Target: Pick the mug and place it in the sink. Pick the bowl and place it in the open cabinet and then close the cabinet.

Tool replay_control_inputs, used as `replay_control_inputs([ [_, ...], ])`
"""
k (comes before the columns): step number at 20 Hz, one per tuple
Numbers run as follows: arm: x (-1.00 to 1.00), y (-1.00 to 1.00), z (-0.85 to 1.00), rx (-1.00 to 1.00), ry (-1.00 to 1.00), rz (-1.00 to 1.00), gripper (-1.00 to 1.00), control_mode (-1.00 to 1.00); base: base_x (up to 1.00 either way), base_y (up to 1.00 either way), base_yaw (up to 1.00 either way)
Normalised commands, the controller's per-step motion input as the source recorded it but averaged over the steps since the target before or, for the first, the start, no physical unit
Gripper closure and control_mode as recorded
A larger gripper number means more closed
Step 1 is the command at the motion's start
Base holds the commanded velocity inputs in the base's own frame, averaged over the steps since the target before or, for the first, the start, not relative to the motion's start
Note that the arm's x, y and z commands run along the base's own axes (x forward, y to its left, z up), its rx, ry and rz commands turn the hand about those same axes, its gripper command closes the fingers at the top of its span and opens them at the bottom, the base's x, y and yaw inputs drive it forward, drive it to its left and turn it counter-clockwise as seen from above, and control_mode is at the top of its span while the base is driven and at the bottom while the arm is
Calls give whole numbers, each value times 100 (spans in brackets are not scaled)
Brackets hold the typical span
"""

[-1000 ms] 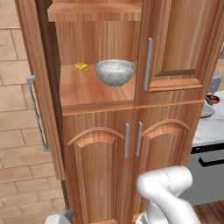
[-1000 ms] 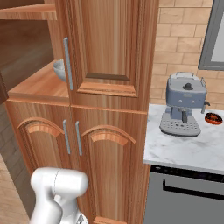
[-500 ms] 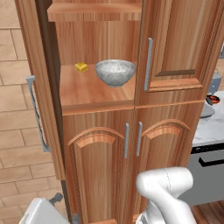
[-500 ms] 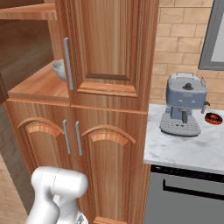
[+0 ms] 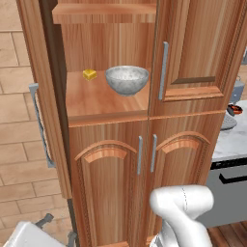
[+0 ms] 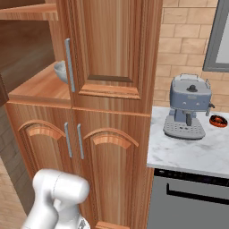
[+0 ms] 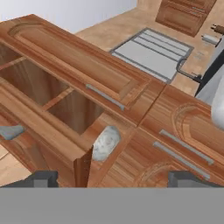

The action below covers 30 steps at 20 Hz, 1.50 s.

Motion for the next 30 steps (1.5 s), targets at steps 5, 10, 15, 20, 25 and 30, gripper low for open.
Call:
replay_control_inputs([
  [5, 61, 8, -34, 0, -21, -8, -100, -100, 0, 0, 0],
  [10, 52, 1, -30, 0, -18, -8, -100, -100, 0, 0, 0],
  [15, 41, 0, -29, 0, -18, -9, -100, -100, 0, 0, 0],
  [20, 23, 0, -40, 0, -23, -11, -100, -100, 0, 0, 0],
  [25, 2, 1, -7, 0, -35, -12, -100, -100, 0, 0, 0],
  [30, 0, 0, 29, 0, -27, -12, -100, -100, 0, 0, 0],
])
